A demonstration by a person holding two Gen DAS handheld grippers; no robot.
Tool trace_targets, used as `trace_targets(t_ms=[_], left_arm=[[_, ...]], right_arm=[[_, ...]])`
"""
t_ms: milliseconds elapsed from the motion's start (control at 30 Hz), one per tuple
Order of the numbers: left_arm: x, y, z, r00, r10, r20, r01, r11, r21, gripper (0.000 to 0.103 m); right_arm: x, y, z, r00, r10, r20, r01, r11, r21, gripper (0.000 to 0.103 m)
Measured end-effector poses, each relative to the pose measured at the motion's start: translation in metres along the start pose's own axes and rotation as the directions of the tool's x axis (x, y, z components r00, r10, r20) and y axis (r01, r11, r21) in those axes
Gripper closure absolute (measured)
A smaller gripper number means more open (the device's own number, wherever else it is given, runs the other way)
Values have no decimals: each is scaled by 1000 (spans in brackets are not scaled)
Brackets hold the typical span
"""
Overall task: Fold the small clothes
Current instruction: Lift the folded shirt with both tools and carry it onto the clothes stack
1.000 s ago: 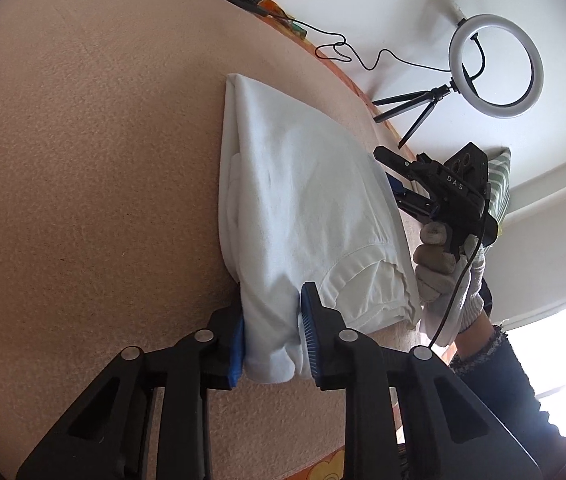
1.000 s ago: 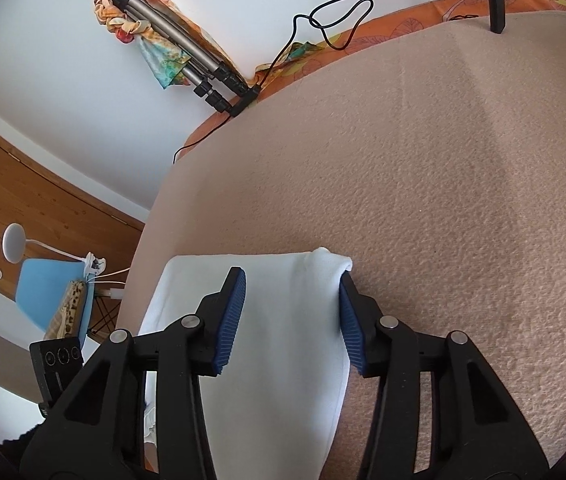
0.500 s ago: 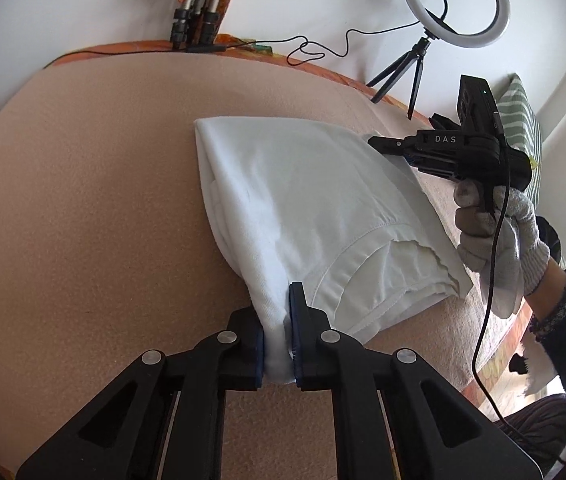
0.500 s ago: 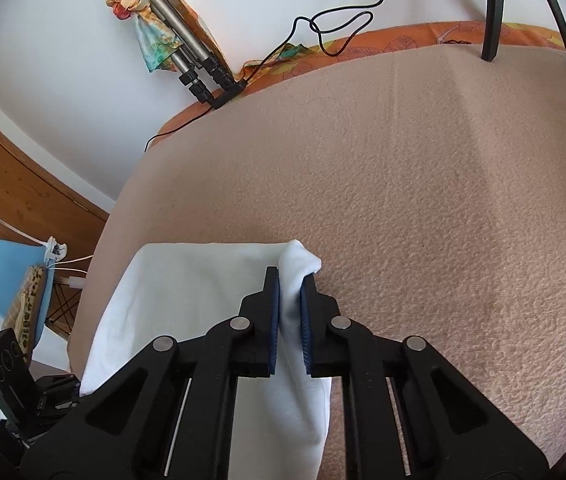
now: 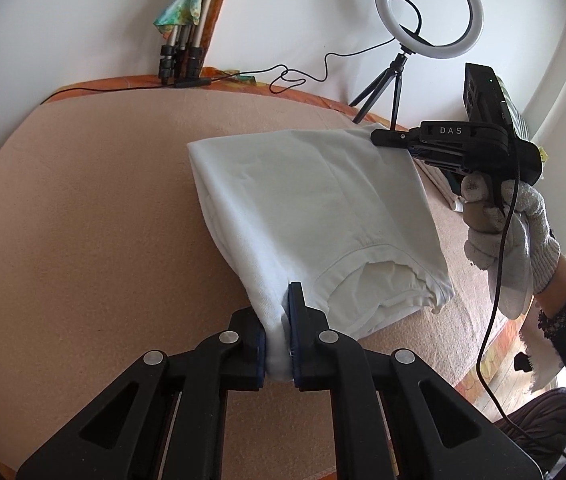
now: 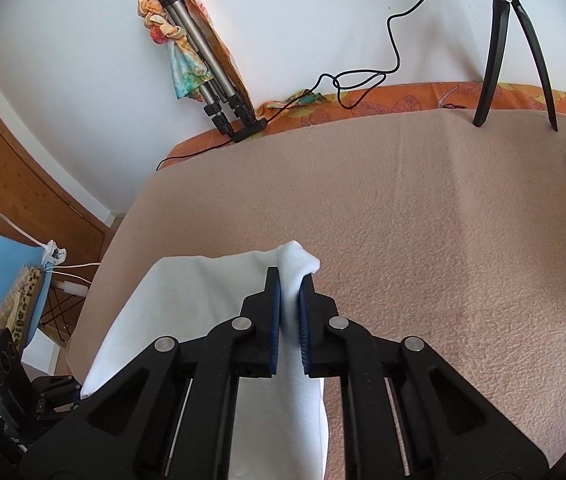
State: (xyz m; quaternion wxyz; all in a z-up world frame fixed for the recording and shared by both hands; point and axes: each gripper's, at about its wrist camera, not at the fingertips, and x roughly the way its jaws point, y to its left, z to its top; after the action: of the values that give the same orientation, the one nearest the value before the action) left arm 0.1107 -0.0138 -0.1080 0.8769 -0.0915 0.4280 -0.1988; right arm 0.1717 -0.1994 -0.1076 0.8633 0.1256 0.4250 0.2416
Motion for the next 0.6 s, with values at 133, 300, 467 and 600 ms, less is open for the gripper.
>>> trace_targets(t_ms=[133,300,467,600], left_arm=[[-5,-7,4,1000,-10,24,9,1000,28,96],[0,-5,8,1000,-16,16,16,1000,11,96],[-9,-16,18,998,-31,52,30,999,31,96],[-9,-33,25,996,-57,65,53,997,63,96]], right_arm=[[-16,0,2,999,2,35,-2,1000,8,94],[-28,-5,6,998,-8,58,6,999,34,95],[-51,-2,11,995,-8,101,4,999,32,95],[-79,-1,20,990,-19,143,16,1000,20,95]])
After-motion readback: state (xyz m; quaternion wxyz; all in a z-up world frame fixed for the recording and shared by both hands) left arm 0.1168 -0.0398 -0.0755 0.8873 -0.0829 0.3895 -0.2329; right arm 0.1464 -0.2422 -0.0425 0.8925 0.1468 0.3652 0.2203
